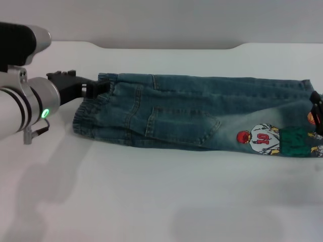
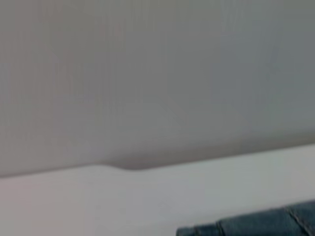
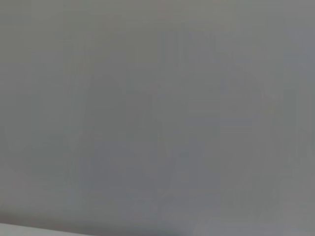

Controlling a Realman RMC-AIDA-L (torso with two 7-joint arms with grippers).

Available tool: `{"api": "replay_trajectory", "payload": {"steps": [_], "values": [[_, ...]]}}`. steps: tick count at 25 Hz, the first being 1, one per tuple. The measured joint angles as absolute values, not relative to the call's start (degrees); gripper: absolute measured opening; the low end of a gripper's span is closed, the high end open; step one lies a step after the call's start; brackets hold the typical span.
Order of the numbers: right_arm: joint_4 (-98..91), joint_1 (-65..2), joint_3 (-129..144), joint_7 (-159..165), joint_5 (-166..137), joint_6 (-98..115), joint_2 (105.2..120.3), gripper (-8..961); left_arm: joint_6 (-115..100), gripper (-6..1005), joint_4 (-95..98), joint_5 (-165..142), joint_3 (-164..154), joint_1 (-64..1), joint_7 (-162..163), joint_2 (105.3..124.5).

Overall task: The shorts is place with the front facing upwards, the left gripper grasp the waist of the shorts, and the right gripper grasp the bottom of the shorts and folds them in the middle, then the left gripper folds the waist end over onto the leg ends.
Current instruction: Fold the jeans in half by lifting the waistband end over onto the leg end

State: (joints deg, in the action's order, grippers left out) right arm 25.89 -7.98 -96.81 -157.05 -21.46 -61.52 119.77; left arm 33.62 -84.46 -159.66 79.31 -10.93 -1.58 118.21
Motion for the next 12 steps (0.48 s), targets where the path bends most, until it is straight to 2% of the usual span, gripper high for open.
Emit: {"api": "replay_trajectory", "payload": {"steps": [5, 8, 12], "values": [[25.9, -8.2, -95.9, -157.0, -21.4, -61.5, 119.65, 304, 50.5, 848, -87.0, -161.0, 81.7, -14.5, -0.8, 118.19], [25.8, -8.3, -95.4, -157.0, -21.4, -61.5, 119.54, 82, 54.1, 848, -86.2, -164.3, 81.8, -15.9, 0.8, 118.22], [25.7, -8.3, -95.3, -157.1, -21.5, -61.5, 119.44, 24, 56.8, 847, -85.2, -165.3, 82.0, -17.4, 1.8, 118.14]]}}
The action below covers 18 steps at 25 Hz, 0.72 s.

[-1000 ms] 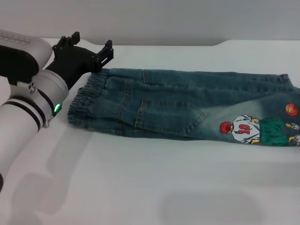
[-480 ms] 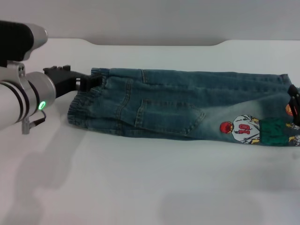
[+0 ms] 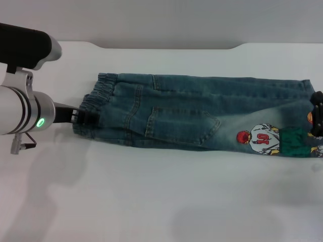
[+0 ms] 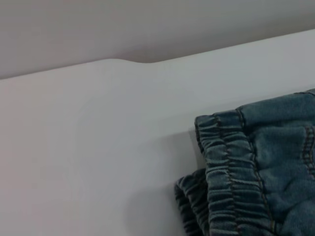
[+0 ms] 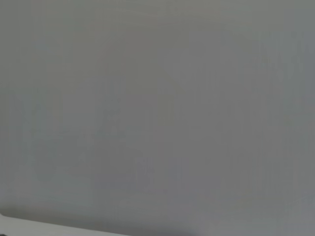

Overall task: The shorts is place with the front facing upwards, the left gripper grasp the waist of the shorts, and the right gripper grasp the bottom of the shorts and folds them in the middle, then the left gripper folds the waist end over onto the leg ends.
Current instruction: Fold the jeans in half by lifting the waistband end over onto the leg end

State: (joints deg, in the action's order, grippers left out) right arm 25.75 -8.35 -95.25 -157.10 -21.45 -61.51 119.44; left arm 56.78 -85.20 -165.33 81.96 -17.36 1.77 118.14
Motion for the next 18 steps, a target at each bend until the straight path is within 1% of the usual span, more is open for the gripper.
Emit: {"api": "replay_trajectory", "payload": {"steps": [1, 9, 18], "values": [[25.7, -8.4, -95.2, -157.1, -21.4, -61.5, 119.44, 9, 57.1, 847, -85.1, -165.3, 82.0, -17.6, 1.8, 118.1], [25.7, -8.4, -95.2, -157.2, -21.5, -61.1, 119.36, 8, 61.5, 848, -85.5, -164.5, 81.8, -19.6, 1.9, 118.16], [25.9, -8.3, -95.2, -157.2, -21.4, -61.0, 119.36, 8, 61.9, 847, -86.5, -161.8, 81.6, -20.2, 1.3, 118.06]]}}
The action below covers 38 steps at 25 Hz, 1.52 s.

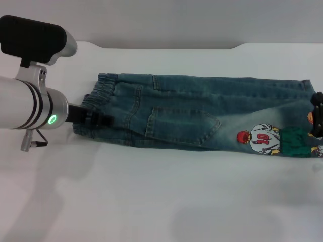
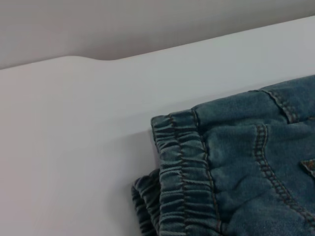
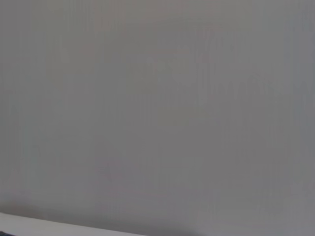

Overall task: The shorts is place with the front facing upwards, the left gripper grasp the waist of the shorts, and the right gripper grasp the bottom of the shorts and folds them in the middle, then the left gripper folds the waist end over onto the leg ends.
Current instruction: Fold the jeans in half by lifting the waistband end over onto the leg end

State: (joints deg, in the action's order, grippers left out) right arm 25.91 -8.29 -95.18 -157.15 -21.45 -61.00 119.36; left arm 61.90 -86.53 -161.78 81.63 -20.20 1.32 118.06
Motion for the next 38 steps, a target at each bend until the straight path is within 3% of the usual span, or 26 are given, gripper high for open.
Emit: {"api": "replay_trajectory", "payload": {"steps": [38], "values": [[27.9, -6.2, -91.6, -157.2, -21.5, -61.9, 119.44, 5, 58.7, 848, -82.7, -161.9, 82.0, -20.6, -2.4, 117.99]]}}
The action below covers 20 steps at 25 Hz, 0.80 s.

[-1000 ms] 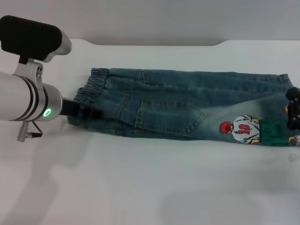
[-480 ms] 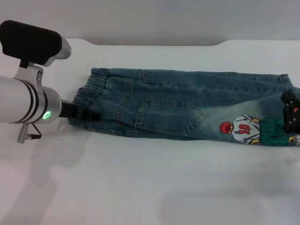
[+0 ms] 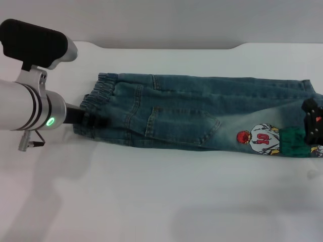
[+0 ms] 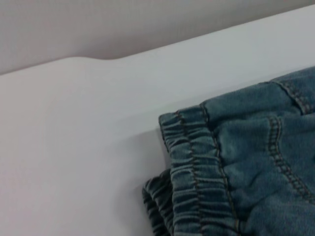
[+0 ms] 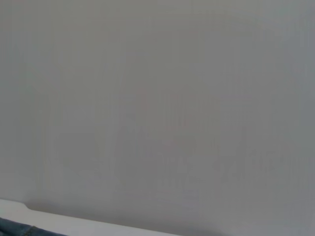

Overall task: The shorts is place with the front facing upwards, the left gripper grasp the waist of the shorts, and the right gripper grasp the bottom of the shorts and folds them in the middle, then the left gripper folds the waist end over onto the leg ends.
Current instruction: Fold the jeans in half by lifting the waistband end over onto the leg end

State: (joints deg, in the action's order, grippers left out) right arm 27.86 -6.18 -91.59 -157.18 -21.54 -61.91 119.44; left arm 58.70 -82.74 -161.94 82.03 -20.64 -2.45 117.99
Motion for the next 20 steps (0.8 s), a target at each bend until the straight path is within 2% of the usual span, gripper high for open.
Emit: {"api": "replay_trajectory", "payload": {"steps": [20], "values": [[28.5, -6.1, -90.1, -157.0, -21.5, -61.9, 119.35, 4, 58.4, 845, -80.4, -162.5, 82.6, -21.4, -2.5, 117.95]]}}
